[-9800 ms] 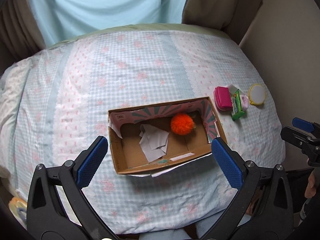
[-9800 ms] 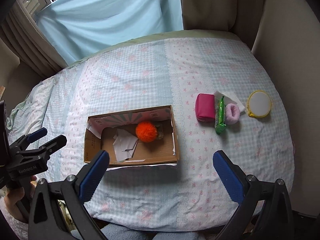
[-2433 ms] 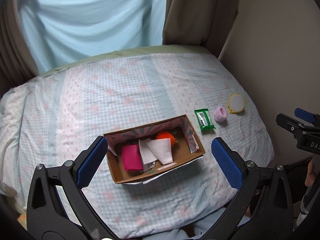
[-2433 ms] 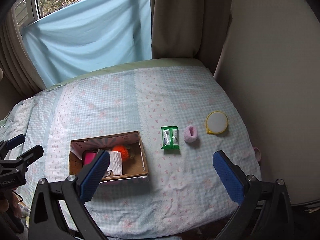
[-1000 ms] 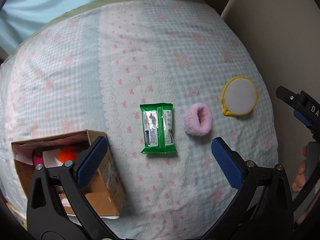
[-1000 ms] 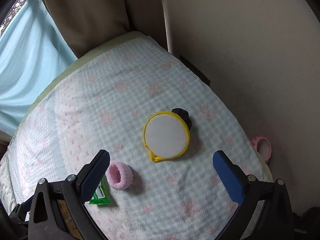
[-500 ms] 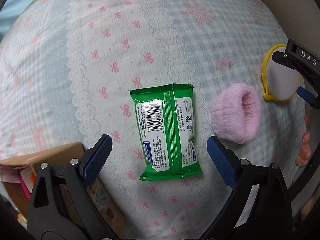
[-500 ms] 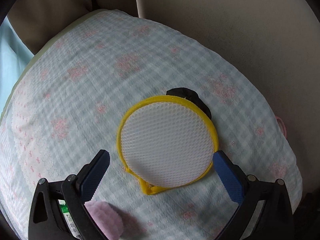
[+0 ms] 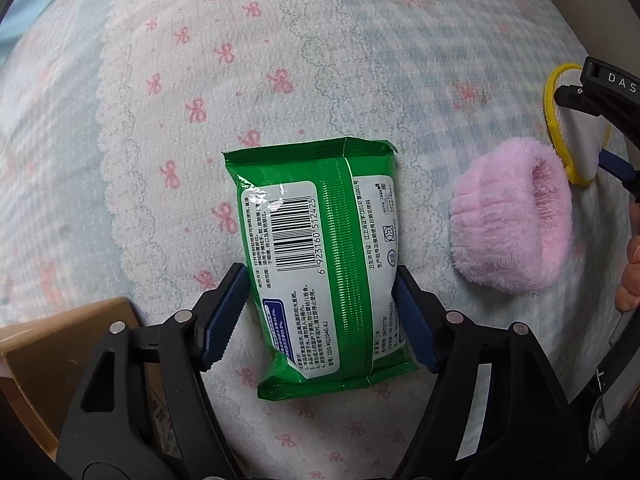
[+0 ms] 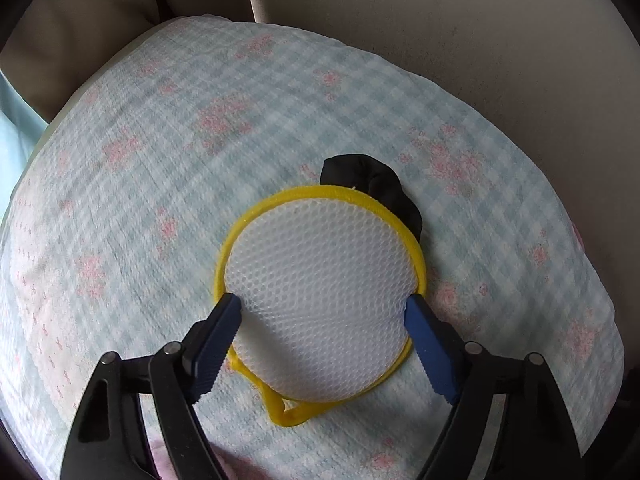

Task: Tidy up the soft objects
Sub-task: 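Grasp the yellow-rimmed mesh pad with the right gripper while the left grasps the green wipes, then carry the mesh pad and green wipes over the box with both grippers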

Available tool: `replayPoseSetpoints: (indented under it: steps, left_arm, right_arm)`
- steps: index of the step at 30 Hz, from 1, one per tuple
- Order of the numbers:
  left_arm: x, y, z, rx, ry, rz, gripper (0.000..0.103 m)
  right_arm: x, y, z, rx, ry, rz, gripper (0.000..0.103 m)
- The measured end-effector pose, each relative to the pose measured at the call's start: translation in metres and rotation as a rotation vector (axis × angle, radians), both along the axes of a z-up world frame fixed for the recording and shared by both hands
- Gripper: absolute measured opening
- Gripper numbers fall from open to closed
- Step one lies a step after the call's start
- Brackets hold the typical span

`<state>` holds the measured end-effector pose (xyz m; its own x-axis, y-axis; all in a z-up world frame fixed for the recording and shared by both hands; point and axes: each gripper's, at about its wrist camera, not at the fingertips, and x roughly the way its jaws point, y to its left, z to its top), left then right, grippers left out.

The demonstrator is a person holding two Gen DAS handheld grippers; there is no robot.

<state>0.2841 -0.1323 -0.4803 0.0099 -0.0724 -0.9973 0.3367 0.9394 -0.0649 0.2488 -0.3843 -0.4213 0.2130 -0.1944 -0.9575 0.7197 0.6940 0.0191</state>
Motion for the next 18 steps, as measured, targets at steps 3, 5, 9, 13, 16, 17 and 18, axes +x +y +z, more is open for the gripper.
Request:
replayPoseSetpoints:
  steps: [3,5,9,13,16,17,18]
  left_arm:
    - [0.0,-0.004,0.001,0.001,-0.011,-0.012,0.055]
    - [0.0,-0.004,0.002,-0.003,-0.013,-0.013,0.052]
    - [0.004,-0.002,0.006,-0.008,-0.019,-0.011,0.042]
    - [0.009,-0.003,0.017,-0.018,-0.034,-0.011,0.038]
    - [0.004,-0.008,0.027,-0.033,-0.048,-0.012,0.038]
    - [0.001,-0.007,0.03,-0.036,-0.057,-0.014,0.038]
    - [0.0,-0.007,0.033,-0.039,-0.064,-0.016,0.037]
  right_arm:
    - [0.0,0.001,0.0,0.005,-0.001,0.016,0.07]
    - [-0.005,0.008,0.002,0.014,-0.003,0.024,0.065]
    - [-0.013,0.019,0.005,0.03,-0.017,0.044,0.049]
    - [-0.025,0.034,0.012,0.051,-0.029,0.063,0.04]
    - [-0.034,0.038,0.019,0.059,-0.042,0.068,0.038]
    - [-0.036,0.039,0.022,0.06,-0.046,0.069,0.038]
    - [-0.037,0.04,0.025,0.062,-0.051,0.069,0.038]
